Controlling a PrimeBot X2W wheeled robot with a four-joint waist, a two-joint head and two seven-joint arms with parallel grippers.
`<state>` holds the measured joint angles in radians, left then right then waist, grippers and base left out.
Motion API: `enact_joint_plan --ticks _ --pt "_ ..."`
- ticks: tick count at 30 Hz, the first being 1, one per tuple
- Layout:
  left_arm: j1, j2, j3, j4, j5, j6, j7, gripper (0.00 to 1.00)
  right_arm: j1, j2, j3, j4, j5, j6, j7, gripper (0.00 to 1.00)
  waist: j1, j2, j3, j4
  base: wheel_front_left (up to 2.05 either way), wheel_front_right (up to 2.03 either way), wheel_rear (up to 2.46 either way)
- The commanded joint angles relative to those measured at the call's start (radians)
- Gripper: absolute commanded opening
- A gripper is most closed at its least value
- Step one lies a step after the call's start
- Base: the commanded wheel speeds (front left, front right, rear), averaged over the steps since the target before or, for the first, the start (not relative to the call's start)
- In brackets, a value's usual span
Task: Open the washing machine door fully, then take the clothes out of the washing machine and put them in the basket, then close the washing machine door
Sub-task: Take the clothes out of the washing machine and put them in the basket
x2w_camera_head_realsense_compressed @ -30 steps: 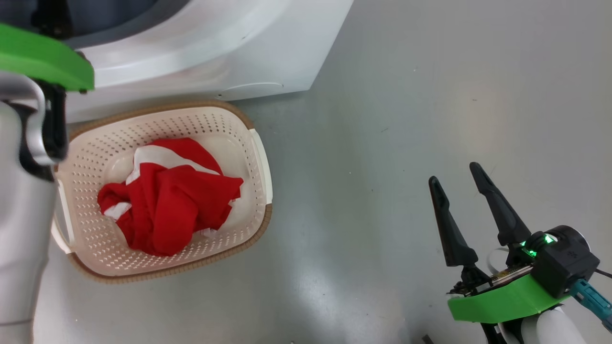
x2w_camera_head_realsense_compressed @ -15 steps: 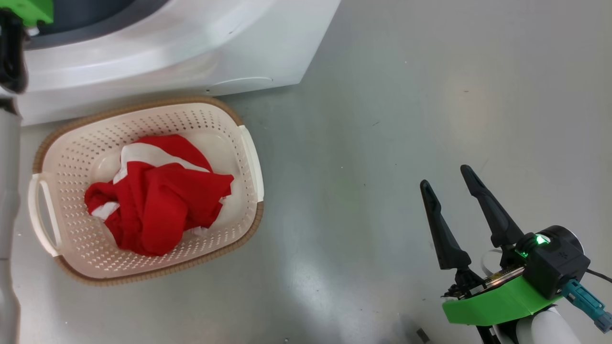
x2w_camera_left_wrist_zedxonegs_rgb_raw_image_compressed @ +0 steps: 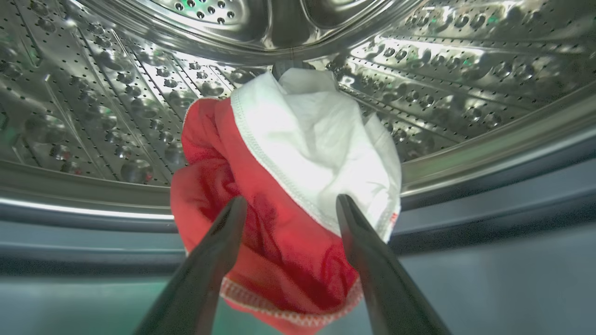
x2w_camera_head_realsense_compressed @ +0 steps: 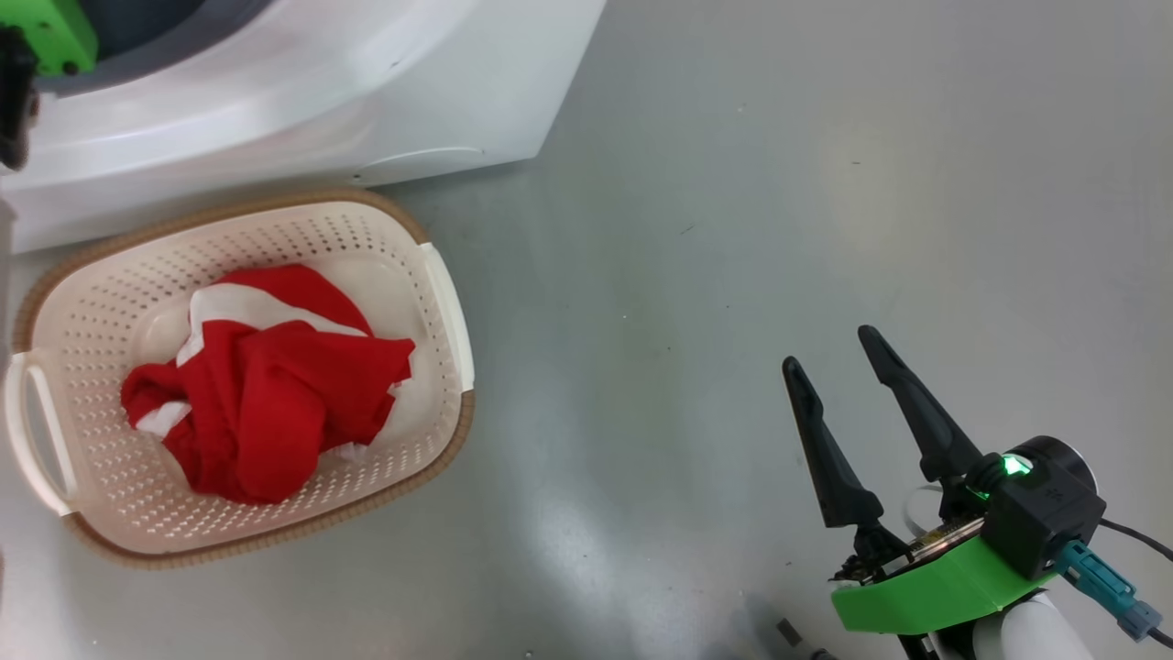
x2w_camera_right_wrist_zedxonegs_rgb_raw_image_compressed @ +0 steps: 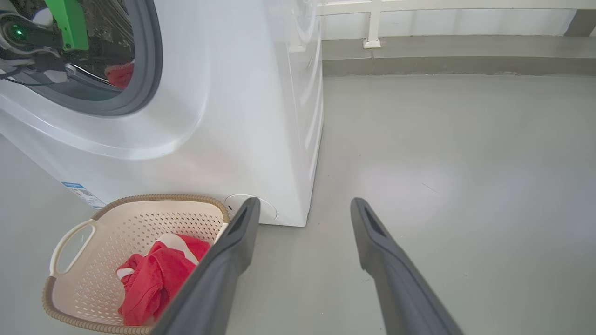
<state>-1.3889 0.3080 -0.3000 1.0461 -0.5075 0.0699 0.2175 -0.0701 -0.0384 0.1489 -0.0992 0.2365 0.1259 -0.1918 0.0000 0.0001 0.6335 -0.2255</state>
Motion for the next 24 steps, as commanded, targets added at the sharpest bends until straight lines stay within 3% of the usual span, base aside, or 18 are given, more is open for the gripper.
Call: enact_joint_plan --ticks 1,10,24 --pt "-0.03 0.056 0.002 -0.008 0.014 0.004 0.016 1.0 0.003 -0.012 0.029 -0.018 -0.004 0.005 0.001 1.0 0.0 -0.0001 0.0 -0.007 0.0 0.0 0.0" --pt "-0.053 0.092 -0.053 0.087 0.054 0.009 0.099 1.0 0.018 -0.012 0.05 -0.002 0.01 0.005 -0.003 1.0 0.0 -0.0001 -0.018 -0.037 0.0 0.0 0.0" --pt "-0.037 0.069 -0.019 0.141 -0.012 -0.007 0.085 1.0 0.025 -0.012 0.062 -0.002 0.026 0.005 -0.005 1.0 0.0 -0.0001 -0.012 -0.064 0.0 0.0 0.0"
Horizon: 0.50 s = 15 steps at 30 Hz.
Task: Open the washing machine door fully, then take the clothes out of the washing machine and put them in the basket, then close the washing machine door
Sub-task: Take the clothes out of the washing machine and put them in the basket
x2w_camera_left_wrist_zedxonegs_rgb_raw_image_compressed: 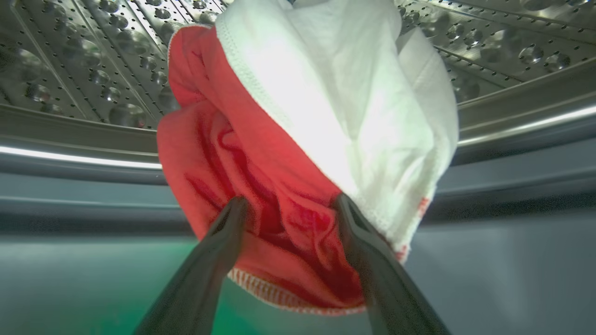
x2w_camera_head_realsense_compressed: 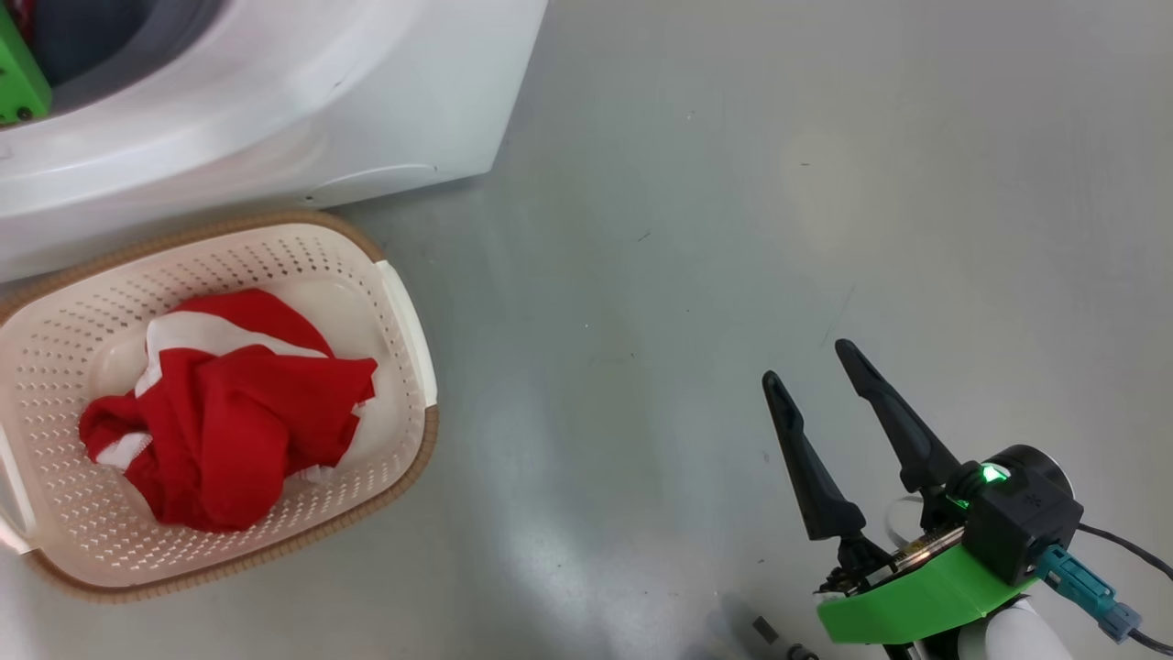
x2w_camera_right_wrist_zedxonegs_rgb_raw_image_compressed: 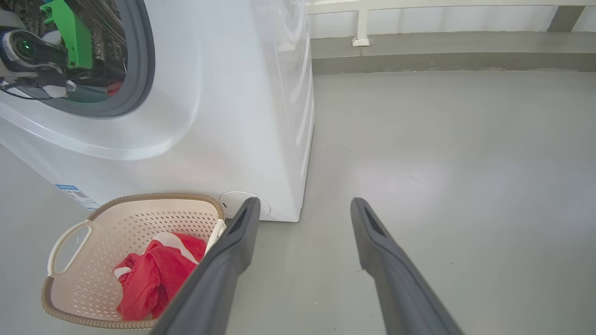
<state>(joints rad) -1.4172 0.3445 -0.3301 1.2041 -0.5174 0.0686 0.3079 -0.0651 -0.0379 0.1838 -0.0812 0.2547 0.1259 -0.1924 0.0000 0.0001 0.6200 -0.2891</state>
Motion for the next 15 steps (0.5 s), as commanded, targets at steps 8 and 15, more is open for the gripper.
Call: enact_joint_plan --ticks 8,15 --pt "-0.02 0.03 -0.003 -0.006 -0.003 -0.022 -0.013 0.0 0.009 -0.012 0.032 -0.014 0.017 0.005 -0.01 1.0 0.0 -0.0001 0.011 -0.003 0.0 0.0 0.0" --pt "-0.022 0.024 -0.006 -0.012 -0.011 -0.044 -0.05 0.0 -0.002 -0.012 0.031 -0.007 0.02 0.005 -0.014 1.0 0.0 -0.0001 0.016 0.004 0.0 0.0 0.0"
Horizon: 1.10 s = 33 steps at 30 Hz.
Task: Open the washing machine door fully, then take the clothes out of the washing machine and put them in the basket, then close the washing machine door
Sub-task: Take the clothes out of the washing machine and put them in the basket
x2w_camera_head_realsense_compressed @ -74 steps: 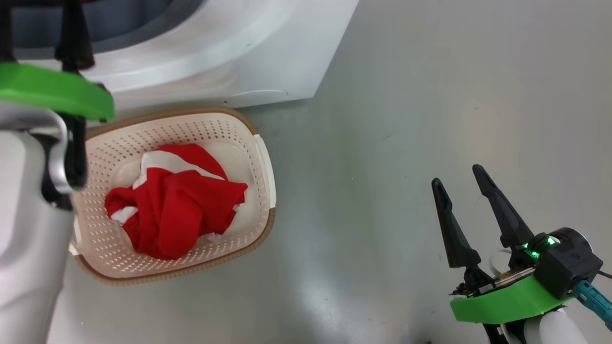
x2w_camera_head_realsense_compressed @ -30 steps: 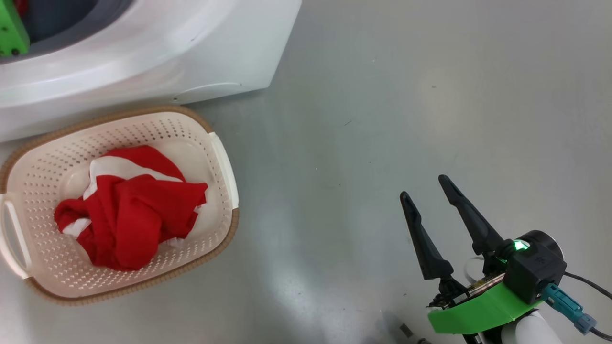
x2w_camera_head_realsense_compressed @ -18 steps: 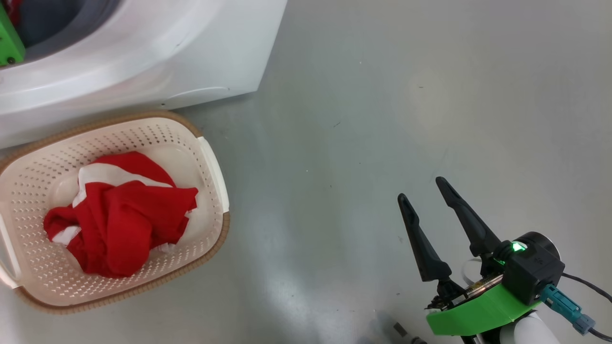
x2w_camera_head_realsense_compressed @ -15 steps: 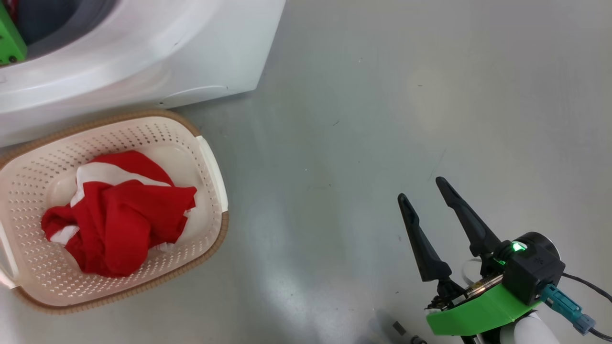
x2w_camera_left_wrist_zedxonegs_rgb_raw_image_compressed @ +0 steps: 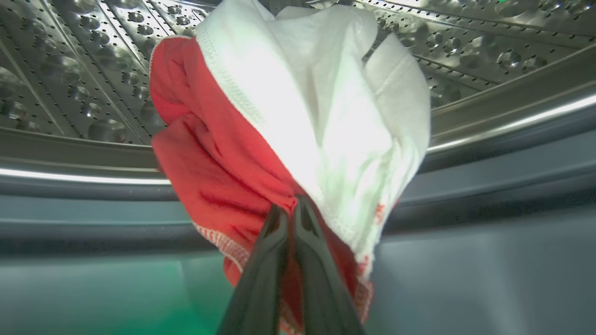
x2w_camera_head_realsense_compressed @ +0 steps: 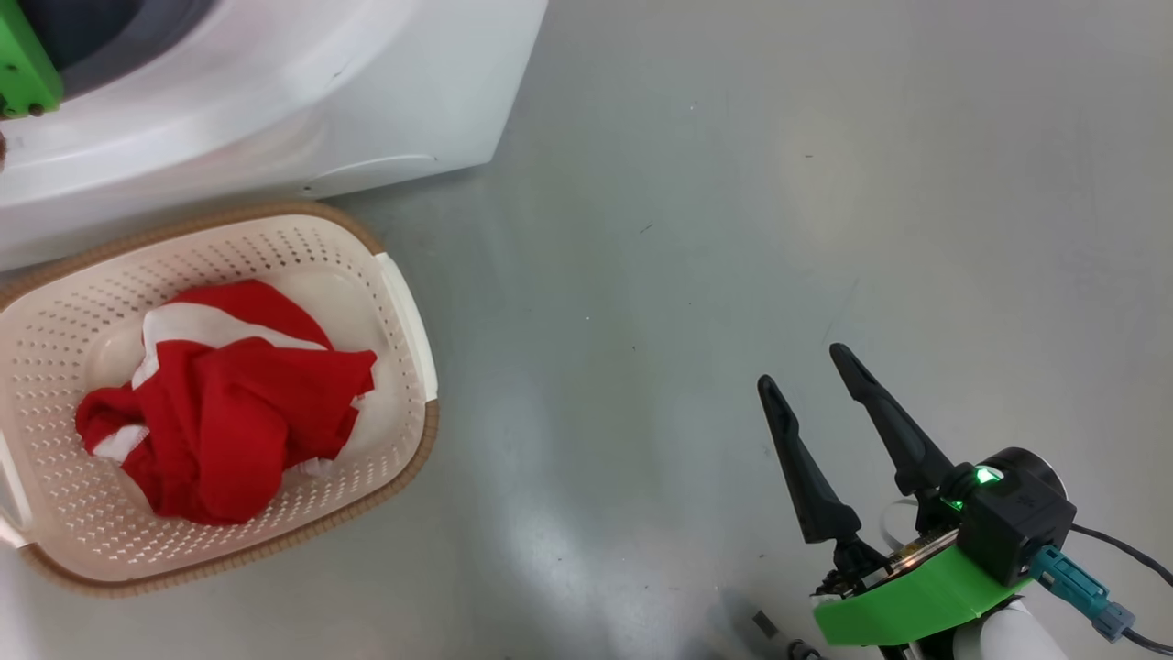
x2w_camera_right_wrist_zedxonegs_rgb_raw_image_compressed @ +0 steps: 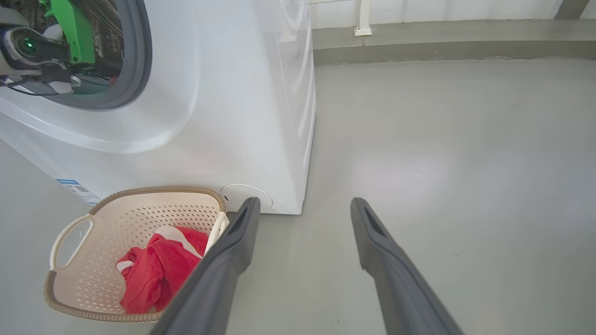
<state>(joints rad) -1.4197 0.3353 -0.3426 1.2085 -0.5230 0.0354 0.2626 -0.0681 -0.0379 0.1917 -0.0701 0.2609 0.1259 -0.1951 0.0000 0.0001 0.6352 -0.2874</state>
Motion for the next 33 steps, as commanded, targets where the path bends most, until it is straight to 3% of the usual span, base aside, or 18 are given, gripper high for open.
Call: enact_joint_plan --ticks 1,24,33 --pt "-0.019 0.033 0.006 -0.018 -0.006 -0.013 -0.013 0.0 0.0 -0.012 0.023 -0.017 0.013 0.005 -0.012 1.0 0.0 -0.0001 0.002 0.004 0.0 0.0 0.0" --pt "0.048 0.046 0.006 -0.154 -0.025 -0.055 -0.273 0.0 -0.016 -0.012 0.007 -0.013 0.004 0.005 -0.006 1.0 0.0 -0.0001 -0.015 0.083 0.0 0.0 0.0" --pt "0.141 0.061 -0.001 -0.285 -0.018 -0.03 -0.361 0.0 -0.018 -0.012 0.0 -0.016 0.003 0.005 -0.003 1.0 0.0 -0.0001 -0.029 0.108 0.0 0.0 0.0"
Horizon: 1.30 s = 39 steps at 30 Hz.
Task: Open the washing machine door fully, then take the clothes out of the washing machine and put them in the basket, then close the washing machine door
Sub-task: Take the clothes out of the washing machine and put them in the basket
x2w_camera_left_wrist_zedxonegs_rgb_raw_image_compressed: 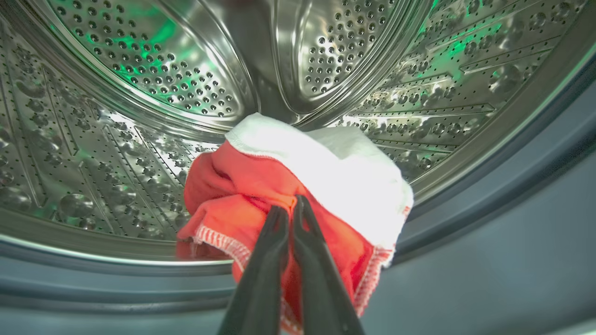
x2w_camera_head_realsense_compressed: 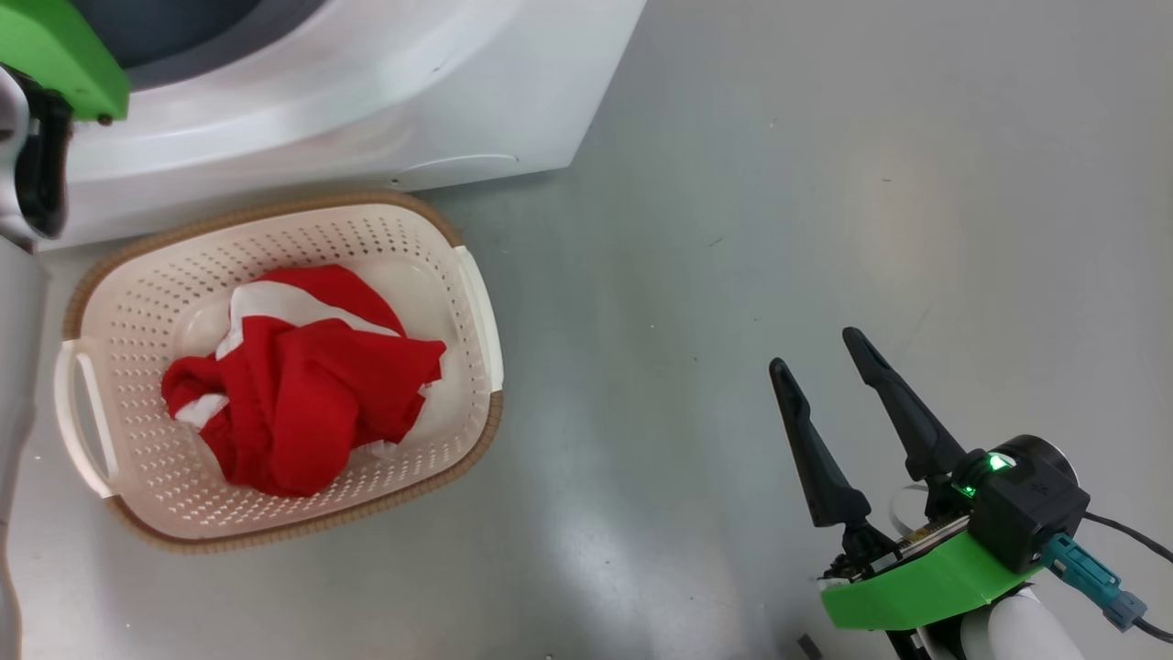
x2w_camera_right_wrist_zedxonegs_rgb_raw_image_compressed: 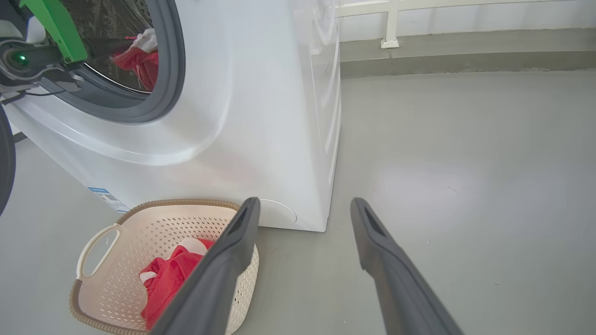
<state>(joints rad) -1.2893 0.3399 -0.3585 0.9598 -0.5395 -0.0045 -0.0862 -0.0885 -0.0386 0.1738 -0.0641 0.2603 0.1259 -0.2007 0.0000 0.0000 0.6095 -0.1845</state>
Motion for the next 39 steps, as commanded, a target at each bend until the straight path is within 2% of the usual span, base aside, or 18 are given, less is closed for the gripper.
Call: enact_joint_plan --ticks 1,15,27,39 --pt "0.022 0.058 0.017 -0.055 -0.003 0.015 -0.017 0.0 0.002 -0.012 0.017 -0.023 0.004 0.005 0.003 1.0 0.0 0.0 -0.005 0.008 0.0 0.0 0.0" --pt "0.242 0.078 0.031 -0.337 -0.03 0.096 -0.025 0.0 0.004 -0.012 0.009 -0.015 0.007 0.005 0.002 1.0 0.0 0.0 -0.061 0.034 0.0 0.0 0.0" --pt "0.484 0.129 0.063 -0.648 -0.045 0.204 -0.022 0.0 0.016 -0.012 0.005 -0.003 0.01 0.005 0.004 1.0 0.0 0.0 -0.143 0.043 0.0 0.0 0.0" --pt "0.669 0.162 0.065 -0.915 -0.01 0.31 -0.024 0.0 0.033 -0.012 -0.02 -0.019 0.005 0.005 0.015 1.0 0.0 0.0 -0.205 0.065 0.0 0.0 0.0"
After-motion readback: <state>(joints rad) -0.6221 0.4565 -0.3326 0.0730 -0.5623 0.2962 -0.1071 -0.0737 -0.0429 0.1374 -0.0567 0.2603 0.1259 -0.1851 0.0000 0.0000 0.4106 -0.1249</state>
